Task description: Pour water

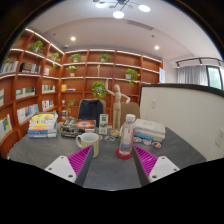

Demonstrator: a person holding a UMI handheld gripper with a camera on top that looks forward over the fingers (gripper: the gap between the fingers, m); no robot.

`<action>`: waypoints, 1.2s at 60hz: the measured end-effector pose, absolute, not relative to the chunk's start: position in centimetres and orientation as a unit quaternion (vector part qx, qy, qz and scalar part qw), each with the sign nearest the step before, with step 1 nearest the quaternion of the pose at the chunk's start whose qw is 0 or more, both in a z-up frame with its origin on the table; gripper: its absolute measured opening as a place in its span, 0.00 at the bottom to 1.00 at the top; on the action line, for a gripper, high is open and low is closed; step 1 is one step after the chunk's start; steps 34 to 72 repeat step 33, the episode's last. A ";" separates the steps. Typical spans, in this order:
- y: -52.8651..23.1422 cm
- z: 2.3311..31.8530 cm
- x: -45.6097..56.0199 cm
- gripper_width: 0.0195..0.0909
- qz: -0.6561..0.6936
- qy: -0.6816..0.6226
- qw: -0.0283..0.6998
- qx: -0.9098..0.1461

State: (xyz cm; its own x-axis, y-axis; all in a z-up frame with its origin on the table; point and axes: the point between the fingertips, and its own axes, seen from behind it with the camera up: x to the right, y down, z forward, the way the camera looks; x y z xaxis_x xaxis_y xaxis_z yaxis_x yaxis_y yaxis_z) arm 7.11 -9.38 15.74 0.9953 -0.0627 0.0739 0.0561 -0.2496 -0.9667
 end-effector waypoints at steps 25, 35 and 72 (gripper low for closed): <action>-11.9 18.9 5.7 0.86 -0.004 0.001 0.641 -0.768; -11.6 19.0 5.5 0.86 -0.001 -0.005 0.641 -0.767; -11.6 19.0 5.5 0.86 -0.001 -0.005 0.641 -0.767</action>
